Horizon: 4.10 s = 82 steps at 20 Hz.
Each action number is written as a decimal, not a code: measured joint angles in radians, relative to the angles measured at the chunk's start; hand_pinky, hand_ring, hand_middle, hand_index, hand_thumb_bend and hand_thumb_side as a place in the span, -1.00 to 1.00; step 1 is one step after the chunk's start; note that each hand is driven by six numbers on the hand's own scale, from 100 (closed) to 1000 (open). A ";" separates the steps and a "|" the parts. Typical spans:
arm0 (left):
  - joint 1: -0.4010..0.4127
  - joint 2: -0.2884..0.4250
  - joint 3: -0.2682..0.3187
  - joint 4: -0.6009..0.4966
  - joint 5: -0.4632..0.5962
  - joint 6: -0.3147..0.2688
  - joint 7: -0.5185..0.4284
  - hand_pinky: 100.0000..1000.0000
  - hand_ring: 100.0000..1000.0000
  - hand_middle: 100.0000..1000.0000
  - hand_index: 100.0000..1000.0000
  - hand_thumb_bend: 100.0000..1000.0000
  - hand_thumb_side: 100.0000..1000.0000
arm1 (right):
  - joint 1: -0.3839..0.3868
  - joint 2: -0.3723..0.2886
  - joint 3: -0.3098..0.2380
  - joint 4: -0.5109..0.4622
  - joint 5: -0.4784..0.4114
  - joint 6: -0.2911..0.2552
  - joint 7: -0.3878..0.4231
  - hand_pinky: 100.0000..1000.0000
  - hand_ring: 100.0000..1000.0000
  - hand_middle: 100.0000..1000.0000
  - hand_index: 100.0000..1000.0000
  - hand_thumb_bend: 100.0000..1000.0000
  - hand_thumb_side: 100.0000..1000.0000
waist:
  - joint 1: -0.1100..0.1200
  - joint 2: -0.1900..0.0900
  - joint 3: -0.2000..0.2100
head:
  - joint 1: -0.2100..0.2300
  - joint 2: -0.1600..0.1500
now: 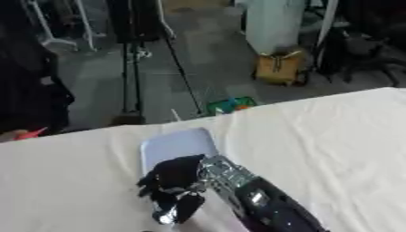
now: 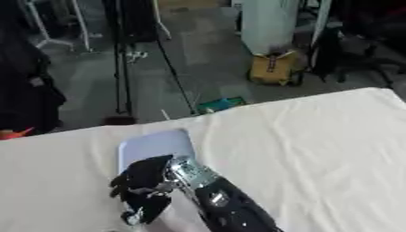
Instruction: Pick up objects on the table and place them in the box.
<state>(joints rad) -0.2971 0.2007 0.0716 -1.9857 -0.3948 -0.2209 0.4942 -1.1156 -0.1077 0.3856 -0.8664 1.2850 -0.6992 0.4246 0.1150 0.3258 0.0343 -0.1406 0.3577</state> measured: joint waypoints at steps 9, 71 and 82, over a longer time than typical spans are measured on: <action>-0.001 0.000 0.000 0.000 0.000 0.000 0.000 1.00 1.00 1.00 0.78 -1.00 1.00 | -0.001 0.006 0.002 0.002 0.006 0.017 0.017 1.00 0.93 0.95 1.00 -0.71 0.14 | 0.000 0.000 0.000 | 0.006 0.000; -0.009 0.000 0.000 0.000 0.008 -0.007 0.000 1.00 1.00 1.00 0.78 -1.00 1.00 | -0.015 0.016 -0.023 0.045 0.228 -0.124 -0.124 0.21 0.15 0.25 -0.04 -1.00 -1.00 | 0.001 -0.007 0.002 | 0.015 -0.017; -0.009 0.000 0.000 0.000 0.008 -0.007 0.000 1.00 1.00 1.00 0.78 -1.00 1.00 | -0.016 0.016 -0.029 0.052 0.268 -0.164 -0.164 -0.19 -0.06 -0.01 -0.21 -1.00 -1.00 | 0.001 -0.008 0.002 | 0.015 -0.017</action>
<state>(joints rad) -0.3063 0.2007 0.0719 -1.9857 -0.3869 -0.2279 0.4942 -1.1318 -0.0914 0.3569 -0.8148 1.5528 -0.8630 0.2606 0.1161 0.3179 0.0361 -0.1257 0.3403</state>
